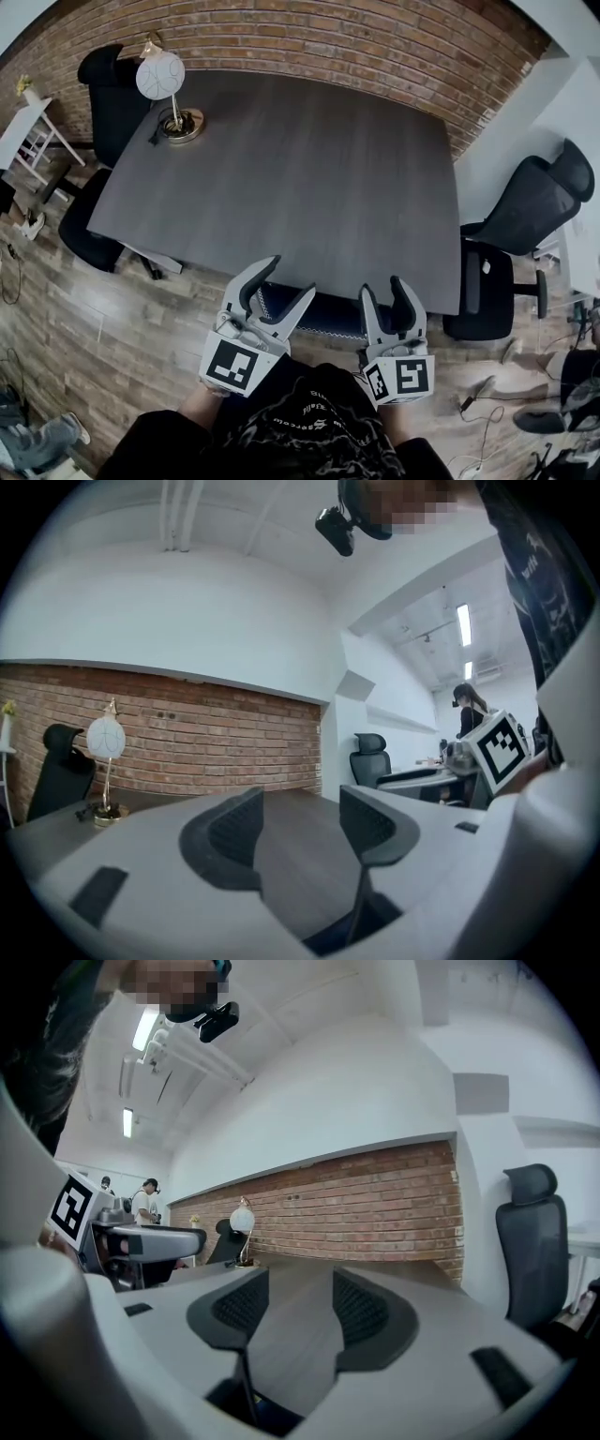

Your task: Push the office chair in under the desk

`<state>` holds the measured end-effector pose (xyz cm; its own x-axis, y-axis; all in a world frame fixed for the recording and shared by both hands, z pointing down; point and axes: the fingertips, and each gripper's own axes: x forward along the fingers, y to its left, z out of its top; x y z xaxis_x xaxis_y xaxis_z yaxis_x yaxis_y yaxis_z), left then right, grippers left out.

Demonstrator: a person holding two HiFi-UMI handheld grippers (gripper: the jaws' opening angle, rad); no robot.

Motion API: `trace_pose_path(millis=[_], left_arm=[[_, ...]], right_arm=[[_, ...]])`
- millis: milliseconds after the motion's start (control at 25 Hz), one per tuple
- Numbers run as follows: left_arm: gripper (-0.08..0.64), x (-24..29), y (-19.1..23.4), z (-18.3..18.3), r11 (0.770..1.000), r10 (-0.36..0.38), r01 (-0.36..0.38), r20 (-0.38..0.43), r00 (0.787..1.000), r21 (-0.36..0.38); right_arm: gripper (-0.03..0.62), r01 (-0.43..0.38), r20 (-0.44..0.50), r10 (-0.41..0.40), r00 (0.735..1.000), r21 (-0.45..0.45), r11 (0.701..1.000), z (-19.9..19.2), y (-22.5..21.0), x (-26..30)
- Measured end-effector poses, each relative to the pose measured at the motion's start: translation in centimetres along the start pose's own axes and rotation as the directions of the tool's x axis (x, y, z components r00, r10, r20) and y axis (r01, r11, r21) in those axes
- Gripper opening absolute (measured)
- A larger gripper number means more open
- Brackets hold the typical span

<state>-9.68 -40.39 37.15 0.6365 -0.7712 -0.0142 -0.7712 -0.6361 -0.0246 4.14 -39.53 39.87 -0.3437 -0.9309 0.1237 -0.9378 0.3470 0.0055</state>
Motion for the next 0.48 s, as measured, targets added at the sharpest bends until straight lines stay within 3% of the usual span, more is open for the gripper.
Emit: trace_pose_path(millis=[120,240,480], left_arm=[[0.249,-0.09,0.31,-0.42,1.000,-0.004,0.003,-0.009,1.000,-0.026],[0.177,-0.10,0.39,-0.22,0.998,-0.001,0.002,0.011,1.000,-0.068],[0.034,0.20,0.37,-0.43,0.999,0.013,-0.013,0.002,1.000,-0.051]], right_arm=[[0.177,0.017,0.003,-0.017,1.000,-0.014,1.000,0.16,0.08,0.13],[0.122,0.024,0.001,-0.024,1.000,-0.020,1.000,0.01,0.21,0.09],[0.021,0.033,-0.005,-0.033,0.999,-0.028,0.999,-0.14,0.23,0.28]])
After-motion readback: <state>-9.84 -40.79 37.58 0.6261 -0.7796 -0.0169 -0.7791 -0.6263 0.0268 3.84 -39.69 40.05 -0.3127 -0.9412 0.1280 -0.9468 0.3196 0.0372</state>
